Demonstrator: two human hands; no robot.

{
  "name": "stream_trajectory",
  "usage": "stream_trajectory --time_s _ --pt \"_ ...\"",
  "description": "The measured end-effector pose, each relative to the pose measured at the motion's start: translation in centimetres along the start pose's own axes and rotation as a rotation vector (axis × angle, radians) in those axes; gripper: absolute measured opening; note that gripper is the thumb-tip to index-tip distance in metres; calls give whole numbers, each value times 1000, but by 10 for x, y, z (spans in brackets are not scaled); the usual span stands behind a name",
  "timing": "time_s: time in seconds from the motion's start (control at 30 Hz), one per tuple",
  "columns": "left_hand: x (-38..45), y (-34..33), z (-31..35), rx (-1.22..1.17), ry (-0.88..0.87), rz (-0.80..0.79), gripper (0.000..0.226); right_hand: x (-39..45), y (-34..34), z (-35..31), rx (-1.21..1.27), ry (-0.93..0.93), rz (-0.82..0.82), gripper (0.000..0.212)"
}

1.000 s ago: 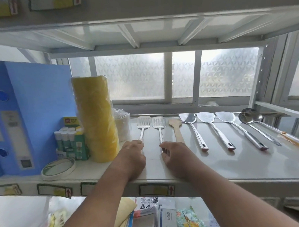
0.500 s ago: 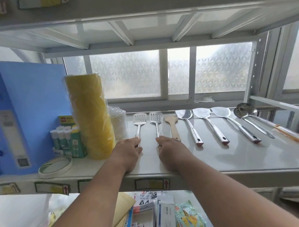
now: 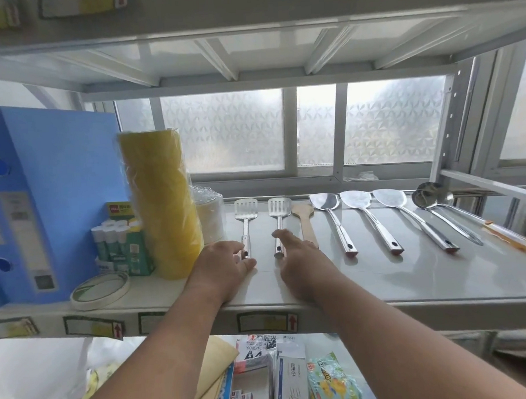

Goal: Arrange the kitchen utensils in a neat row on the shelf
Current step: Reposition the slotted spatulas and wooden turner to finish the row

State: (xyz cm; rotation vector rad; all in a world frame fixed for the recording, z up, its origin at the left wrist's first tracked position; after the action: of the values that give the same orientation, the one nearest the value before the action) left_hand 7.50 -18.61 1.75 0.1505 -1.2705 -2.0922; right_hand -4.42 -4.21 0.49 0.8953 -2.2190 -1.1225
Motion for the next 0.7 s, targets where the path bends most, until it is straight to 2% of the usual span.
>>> stream_trajectory --time_s 0.1,0.23,0.5,0.7 --pt "-2 0 3 -13 -32 3 40 -2 -2 -2 8 24 -21 37" --pt "-1 0 4 -18 -50 11 26 -4 -2 -5 -38 22 -30 30" --pt "1 0 2 -8 -40 37 27 2 -7 0 -115 -4 -47 34" --pt "1 0 -2 -46 -11 46 24 -1 -12 -12 -228 69 -124 38"
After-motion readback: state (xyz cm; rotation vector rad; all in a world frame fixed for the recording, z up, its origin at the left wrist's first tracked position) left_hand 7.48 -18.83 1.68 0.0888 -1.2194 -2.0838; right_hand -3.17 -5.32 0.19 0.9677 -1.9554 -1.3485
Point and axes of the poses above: each hand's wrist, its own x-axis towards the middle knuckle, its own y-axis out of the back of the hand, z = x × y, the point moved 10 cm from there along x, towards the middle knuckle, and after that the axes turned 6 degrees about -z, right-handed, at the moved point
